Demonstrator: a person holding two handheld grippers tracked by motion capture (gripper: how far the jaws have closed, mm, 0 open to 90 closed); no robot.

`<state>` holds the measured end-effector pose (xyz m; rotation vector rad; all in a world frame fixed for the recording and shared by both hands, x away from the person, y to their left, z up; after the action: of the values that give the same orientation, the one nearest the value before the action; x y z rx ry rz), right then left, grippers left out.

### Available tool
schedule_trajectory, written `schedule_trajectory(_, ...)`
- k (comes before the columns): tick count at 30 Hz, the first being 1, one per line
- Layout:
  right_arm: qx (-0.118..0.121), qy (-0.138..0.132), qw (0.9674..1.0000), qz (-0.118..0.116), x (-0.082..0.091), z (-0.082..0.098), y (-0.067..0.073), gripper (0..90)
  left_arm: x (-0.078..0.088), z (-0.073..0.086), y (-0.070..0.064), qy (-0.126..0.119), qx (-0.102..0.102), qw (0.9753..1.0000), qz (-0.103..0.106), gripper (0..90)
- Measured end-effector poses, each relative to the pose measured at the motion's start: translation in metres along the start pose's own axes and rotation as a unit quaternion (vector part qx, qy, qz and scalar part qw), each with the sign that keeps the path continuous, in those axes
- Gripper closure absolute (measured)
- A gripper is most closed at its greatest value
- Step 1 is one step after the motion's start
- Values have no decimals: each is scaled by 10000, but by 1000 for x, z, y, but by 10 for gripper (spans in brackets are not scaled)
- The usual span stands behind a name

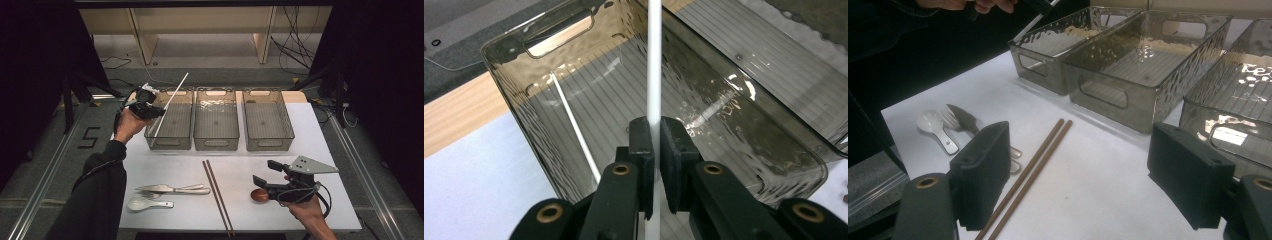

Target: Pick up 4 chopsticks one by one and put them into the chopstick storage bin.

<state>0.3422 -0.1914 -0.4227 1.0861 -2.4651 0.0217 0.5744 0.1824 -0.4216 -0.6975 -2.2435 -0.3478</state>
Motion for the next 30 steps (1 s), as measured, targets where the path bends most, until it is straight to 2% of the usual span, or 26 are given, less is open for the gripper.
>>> schedule_trajectory(7,5,-9,10000,4,0,0,0,263,-7,6,0,-36,209,9998,31,838)
schedule_trajectory(30,10,-9,10000,-3,0,0,0,263,-24,21,1,177,251,9995,-35,837)
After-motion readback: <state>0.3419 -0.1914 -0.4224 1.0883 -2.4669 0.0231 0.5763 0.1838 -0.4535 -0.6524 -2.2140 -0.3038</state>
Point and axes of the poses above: each handheld gripper's, and its own axes: x roughly backward along the jaws, z roughly out of its underside, y roughly to its left, the point moved 6 cm from there along -x, roughly forward along the jaws
